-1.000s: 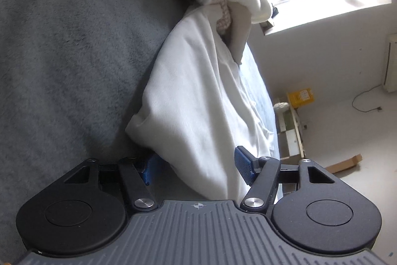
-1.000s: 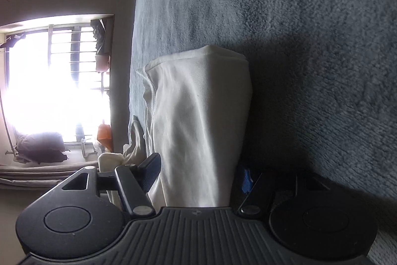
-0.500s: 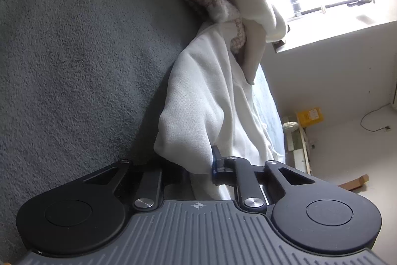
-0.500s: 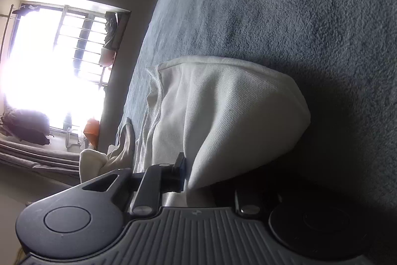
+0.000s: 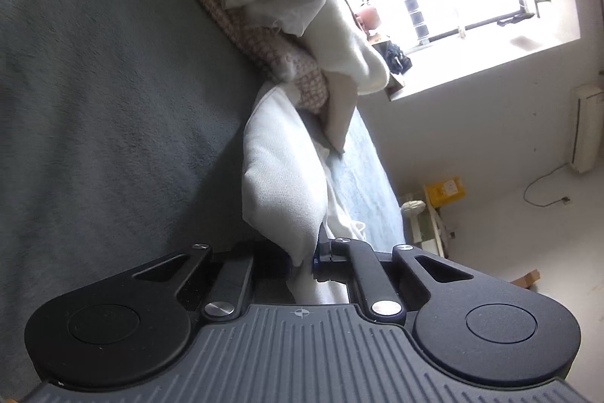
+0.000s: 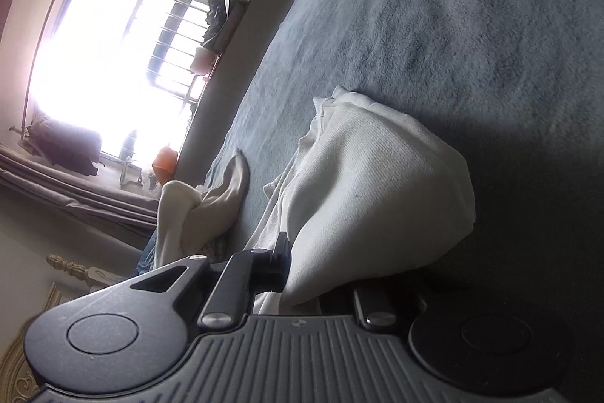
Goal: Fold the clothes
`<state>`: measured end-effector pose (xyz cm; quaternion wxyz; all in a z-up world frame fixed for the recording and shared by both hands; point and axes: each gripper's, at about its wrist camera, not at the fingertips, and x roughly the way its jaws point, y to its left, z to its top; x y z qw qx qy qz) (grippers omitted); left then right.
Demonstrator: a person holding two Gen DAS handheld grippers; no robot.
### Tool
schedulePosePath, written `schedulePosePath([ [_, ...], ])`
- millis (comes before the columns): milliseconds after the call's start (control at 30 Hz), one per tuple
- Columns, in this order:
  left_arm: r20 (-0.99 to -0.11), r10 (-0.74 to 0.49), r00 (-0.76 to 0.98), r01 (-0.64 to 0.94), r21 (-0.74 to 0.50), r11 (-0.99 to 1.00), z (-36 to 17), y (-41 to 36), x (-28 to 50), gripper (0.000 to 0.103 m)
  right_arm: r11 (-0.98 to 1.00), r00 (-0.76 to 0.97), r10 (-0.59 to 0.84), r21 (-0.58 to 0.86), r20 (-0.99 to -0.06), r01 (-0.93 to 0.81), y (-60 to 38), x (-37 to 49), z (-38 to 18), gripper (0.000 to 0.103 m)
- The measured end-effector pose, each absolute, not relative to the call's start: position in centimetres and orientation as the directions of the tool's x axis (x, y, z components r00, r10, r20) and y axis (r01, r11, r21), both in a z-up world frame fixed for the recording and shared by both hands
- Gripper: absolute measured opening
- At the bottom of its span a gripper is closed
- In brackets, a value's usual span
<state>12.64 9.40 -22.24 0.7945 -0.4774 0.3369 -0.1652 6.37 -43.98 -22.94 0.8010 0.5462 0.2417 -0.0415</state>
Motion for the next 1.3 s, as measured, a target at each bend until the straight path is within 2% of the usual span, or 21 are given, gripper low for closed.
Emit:
schedulePosePath([
  [367, -0.49, -0.586, 0.645, -0.125, -0.825, 0.551, -22.6, 13.9, 0.7, 0.007, 0.372, 0.768, 0.354, 0.834, -0.534, 0.408, -42.6, -2.7, -23.2, 0.011],
  [500, -0.545, -0.58, 0.606, -0.159, -0.797, 0.582, -23.9, 14.1, -1.6, 0.007, 0.273, 0.693, 0.405, 0.802, -0.597, 0.532, -43.1, -3.9, -25.3, 0.012],
  [533, -0.559, -0.579, 0.593, -0.173, -0.791, 0.587, -24.5, 14.1, -1.5, 0.008, 0.239, 0.668, 0.42, 0.786, -0.614, 0.571, -43.3, -4.0, -26.1, 0.014],
  [600, -0.578, -0.579, 0.575, -0.187, -0.781, 0.595, -25.2, 14.3, -1.2, 0.011, 0.144, 0.623, 0.448, 0.74, -0.641, 0.657, -43.9, -4.6, -28.0, 0.024],
  [667, -0.589, -0.59, 0.552, -0.174, -0.773, 0.61, -25.5, 14.4, -0.7, 0.016, 0.05, 0.64, 0.47, 0.742, -0.608, 0.668, -44.2, -5.4, -29.4, 0.03],
  [733, -0.607, -0.598, 0.523, -0.148, -0.756, 0.638, -25.3, 14.7, -0.5, 0.029, 0.042, 0.644, 0.471, 0.744, -0.603, 0.666, -44.4, -5.8, -29.2, 0.041],
  [900, -0.637, -0.574, 0.515, -0.088, -0.705, 0.703, -23.9, 16.9, -1.7, 0.035, 0.06, 0.644, 0.429, 0.731, -0.633, 0.68, -44.9, -7.4, -27.9, 0.057],
  [967, -0.639, -0.545, 0.543, -0.082, -0.686, 0.723, -23.2, 18.0, -2.5, 0.037, 0.059, 0.648, 0.396, 0.723, -0.65, 0.689, -45.2, -8.2, -27.2, 0.068],
  [1167, -0.617, -0.472, 0.63, -0.123, -0.679, 0.724, -22.1, 20.6, -3.6, 0.038, 0.051, 0.659, 0.25, 0.689, -0.709, 0.723, -45.9, -11.4, -25.1, 0.071],
  [1300, -0.607, -0.475, 0.637, -0.109, -0.681, 0.724, -21.6, 20.1, -3.1, 0.039, 0.092, 0.692, 0.141, 0.705, -0.708, 0.703, -45.5, -12.7, -23.1, 0.071],
])
